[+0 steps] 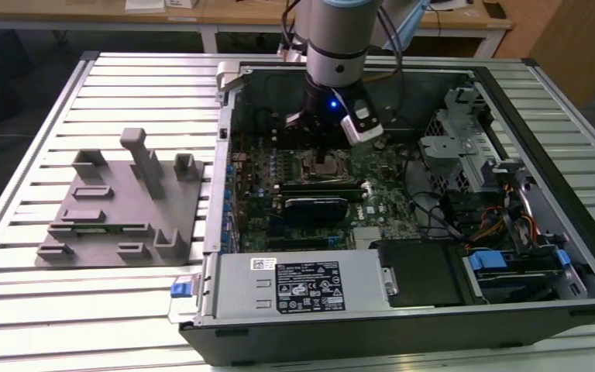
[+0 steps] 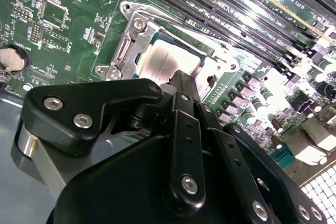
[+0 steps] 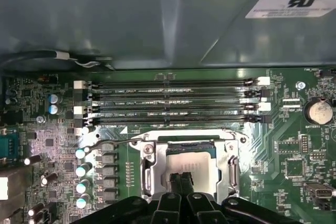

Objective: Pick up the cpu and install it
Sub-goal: 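Close the cpu cover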

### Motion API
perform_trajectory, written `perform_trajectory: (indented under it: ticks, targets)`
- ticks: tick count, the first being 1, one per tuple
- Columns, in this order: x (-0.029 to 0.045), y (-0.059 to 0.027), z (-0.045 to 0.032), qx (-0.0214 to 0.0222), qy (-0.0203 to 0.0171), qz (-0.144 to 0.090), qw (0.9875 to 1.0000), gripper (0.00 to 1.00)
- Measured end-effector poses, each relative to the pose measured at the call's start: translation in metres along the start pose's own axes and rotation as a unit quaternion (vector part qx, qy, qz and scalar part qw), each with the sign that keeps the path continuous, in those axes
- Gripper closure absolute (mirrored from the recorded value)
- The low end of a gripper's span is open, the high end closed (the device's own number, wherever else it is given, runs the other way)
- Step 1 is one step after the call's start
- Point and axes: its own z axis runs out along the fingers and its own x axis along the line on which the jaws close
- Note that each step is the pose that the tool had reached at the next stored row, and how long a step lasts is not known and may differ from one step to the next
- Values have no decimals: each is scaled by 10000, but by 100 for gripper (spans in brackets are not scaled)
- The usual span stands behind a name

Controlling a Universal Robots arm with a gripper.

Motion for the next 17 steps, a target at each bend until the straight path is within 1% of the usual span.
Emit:
perform_trajectory:
  ticks: [6,9,14,17]
  targets:
    - [73,-21,21,0,-1,-1,10000,89]
    - [91,-26,41,-1,-1,-1,10000,89]
    - [154,-30,63,-2,-1,-1,10000,89]
    - [176,-33,83,-4,-1,-1,10000,89]
